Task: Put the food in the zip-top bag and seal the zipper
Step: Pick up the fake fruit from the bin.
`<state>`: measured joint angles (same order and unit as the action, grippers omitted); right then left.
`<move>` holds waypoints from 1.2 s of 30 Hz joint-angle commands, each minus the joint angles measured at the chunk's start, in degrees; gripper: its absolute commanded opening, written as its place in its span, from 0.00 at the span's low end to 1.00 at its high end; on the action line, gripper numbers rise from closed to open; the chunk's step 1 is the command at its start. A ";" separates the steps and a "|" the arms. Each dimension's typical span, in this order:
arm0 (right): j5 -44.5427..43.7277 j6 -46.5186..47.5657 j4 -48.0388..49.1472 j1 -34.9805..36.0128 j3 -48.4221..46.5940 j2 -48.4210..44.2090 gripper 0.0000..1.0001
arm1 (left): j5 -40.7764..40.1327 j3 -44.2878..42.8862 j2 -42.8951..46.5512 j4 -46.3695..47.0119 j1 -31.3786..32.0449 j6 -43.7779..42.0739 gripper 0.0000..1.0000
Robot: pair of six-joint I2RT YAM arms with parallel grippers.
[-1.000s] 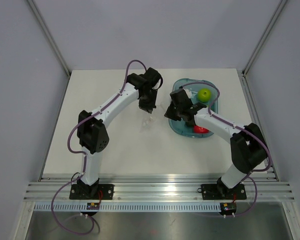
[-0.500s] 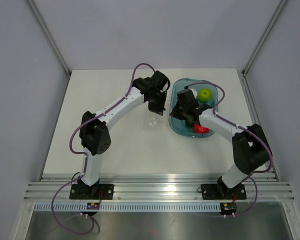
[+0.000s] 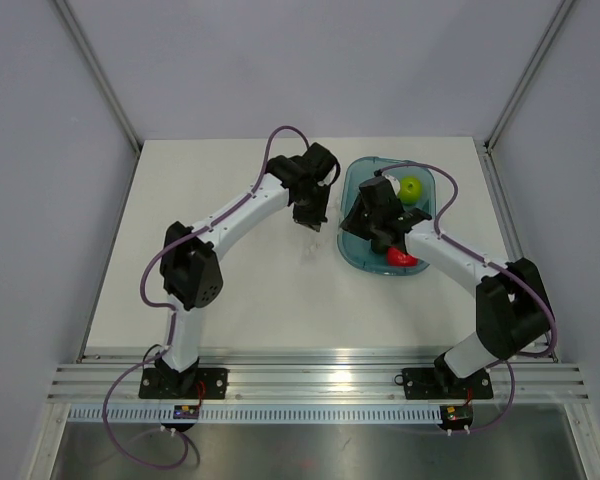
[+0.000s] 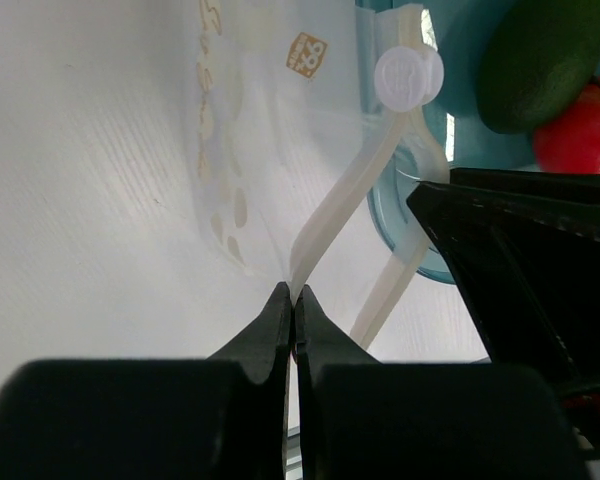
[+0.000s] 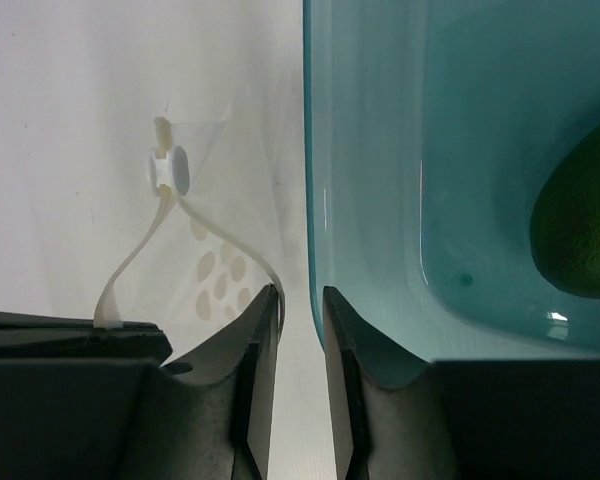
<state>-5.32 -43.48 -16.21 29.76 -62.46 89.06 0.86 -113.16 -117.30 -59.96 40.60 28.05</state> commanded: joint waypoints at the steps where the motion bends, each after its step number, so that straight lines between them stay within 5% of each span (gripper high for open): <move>1: -0.13 -0.11 0.91 -0.23 0.75 -2.92 0.32 | -2.80 -2.85 -1.00 -0.85 0.62 -1.07 0.00; 10: 3.83 -0.28 3.90 -0.14 1.28 -5.47 0.46 | -3.76 -3.91 -2.94 -1.82 1.06 -1.07 0.00; 26: 1.11 -1.16 -0.56 -0.40 0.49 -6.96 0.46 | -3.50 -3.99 -2.85 -2.00 1.06 -0.98 0.00; 36: -6.18 2.87 -13.05 -11.98 -0.82 -10.22 0.50 | -2.80 -3.20 -1.80 -1.56 1.06 -0.90 0.00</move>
<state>-6.79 -42.94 -23.86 21.06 -60.75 81.89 -1.72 -114.43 -120.51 -62.06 41.43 27.86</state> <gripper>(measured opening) 0.487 0.008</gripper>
